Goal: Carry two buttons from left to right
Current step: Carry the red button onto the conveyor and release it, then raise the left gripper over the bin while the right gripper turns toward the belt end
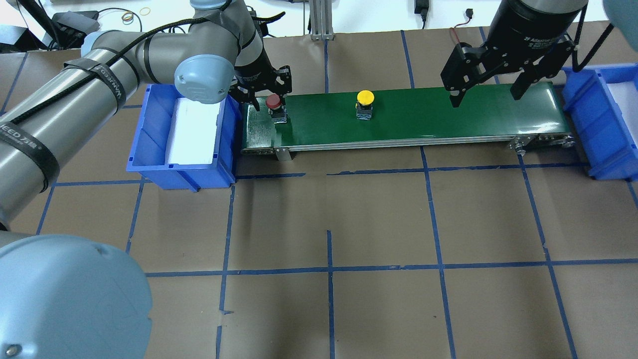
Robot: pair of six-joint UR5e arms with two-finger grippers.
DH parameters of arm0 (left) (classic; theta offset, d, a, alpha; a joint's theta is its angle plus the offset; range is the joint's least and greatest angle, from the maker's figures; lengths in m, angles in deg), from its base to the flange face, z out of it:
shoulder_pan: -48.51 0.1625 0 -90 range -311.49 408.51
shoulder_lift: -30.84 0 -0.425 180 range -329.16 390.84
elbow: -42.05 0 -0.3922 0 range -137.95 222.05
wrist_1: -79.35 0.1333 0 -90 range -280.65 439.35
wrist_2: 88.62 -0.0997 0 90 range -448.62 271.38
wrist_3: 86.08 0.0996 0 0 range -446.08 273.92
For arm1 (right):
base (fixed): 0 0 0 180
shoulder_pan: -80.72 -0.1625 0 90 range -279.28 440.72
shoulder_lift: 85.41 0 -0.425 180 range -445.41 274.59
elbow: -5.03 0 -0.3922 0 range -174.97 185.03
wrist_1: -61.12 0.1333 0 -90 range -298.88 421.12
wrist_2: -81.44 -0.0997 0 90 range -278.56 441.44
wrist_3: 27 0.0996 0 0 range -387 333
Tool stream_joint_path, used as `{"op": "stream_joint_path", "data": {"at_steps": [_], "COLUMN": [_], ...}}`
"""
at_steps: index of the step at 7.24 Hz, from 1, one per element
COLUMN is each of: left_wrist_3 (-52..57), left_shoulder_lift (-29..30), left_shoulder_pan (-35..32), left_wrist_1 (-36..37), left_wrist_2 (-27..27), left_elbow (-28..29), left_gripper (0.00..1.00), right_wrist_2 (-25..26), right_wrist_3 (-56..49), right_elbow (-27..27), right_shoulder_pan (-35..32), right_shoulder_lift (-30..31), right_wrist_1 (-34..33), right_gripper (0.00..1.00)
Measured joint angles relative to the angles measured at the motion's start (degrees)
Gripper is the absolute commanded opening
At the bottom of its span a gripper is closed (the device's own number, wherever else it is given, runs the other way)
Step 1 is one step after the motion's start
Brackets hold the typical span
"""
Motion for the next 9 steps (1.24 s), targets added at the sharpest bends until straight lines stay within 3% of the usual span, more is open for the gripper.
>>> {"op": "stream_joint_path", "data": {"at_steps": [3, 7, 9], "left_wrist_3": [1.7, 16.8, 18.9], "left_shoulder_lift": [-4.4, -19.7, -25.9], "left_shoulder_pan": [0.4, 11.5, 12.5], "left_wrist_1": [-5.4, -22.6, -30.6], "left_wrist_2": [-1.0, -3.7, -4.3], "left_elbow": [1.0, -2.5, -4.2], "left_gripper": [1.00, 1.00, 1.00], "right_wrist_2": [0.1, -0.4, -0.5], "right_wrist_3": [-0.1, 0.2, 0.2], "right_elbow": [0.1, 0.0, 0.0], "right_shoulder_pan": [0.0, -0.5, -0.5], "right_shoulder_lift": [0.0, 0.0, 0.0], "right_wrist_1": [0.0, -0.2, -0.7], "right_gripper": [1.00, 1.00, 1.00]}}
